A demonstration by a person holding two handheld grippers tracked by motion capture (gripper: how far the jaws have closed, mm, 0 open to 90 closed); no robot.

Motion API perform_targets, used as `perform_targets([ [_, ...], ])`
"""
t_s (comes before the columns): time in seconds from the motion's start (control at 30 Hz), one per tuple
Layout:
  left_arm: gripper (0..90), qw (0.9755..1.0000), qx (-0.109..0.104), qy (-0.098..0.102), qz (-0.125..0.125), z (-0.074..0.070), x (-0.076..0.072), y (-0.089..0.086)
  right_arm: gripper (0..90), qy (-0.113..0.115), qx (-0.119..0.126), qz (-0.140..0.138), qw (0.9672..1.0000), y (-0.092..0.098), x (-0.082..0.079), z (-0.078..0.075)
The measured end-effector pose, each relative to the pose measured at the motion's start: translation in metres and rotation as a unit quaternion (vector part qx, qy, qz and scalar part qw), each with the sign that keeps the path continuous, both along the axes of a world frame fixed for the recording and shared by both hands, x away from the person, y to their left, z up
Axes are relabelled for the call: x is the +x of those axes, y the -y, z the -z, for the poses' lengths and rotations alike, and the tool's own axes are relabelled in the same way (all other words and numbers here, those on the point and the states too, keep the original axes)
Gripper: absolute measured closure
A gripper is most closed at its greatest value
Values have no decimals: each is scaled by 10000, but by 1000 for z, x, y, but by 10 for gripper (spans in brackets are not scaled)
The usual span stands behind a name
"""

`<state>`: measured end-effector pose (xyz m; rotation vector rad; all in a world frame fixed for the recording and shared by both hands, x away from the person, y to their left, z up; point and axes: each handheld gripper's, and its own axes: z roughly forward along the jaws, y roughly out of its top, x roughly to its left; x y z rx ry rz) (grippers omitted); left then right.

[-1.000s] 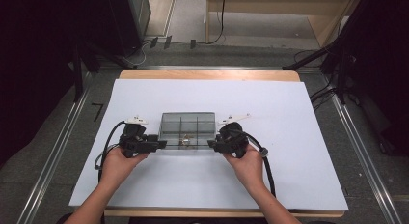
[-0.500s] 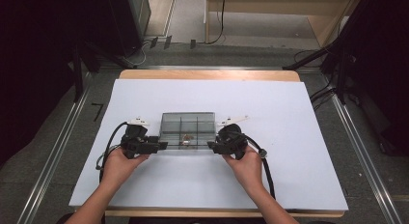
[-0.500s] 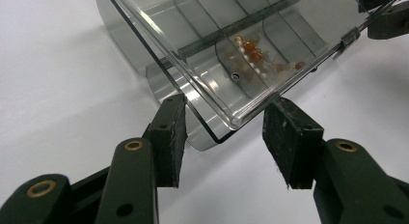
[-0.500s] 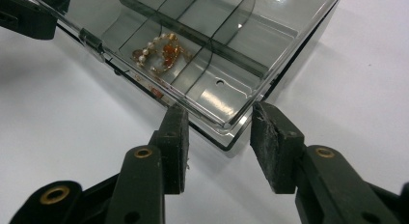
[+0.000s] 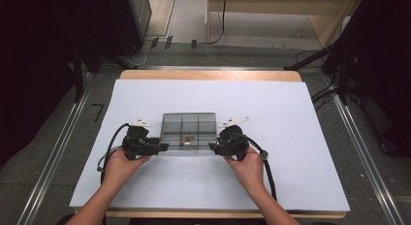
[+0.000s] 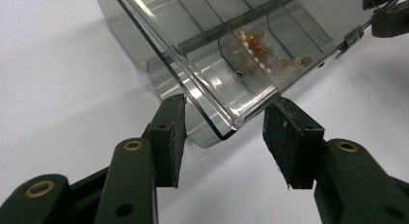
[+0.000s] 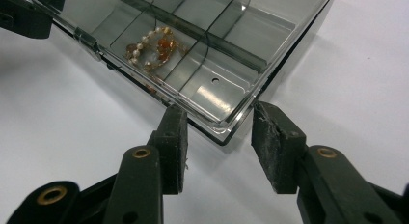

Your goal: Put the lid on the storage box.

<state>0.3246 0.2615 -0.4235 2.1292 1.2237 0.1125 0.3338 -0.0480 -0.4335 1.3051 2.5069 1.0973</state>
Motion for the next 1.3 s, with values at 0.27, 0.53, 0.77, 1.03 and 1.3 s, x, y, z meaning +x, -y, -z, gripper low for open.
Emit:
perform_targets([
  [0.27,514,10000,0,5,-30,2,0,0,582,24,7,2,10000,0,0,1],
  [0.53,512,10000,5,-11,-15,3,0,0,579,17,5,12,10000,0,-1,1],
  [0.77,506,10000,-12,-46,-10,4,0,0,579,9,8,12,10000,0,-2,2],
  [1.03,506,10000,16,-75,10,4,-1,0,578,-13,1,17,10000,0,-3,3],
  [1.3,506,10000,23,-82,-1,5,-1,1,578,-10,-22,-1,10000,0,-4,4],
])
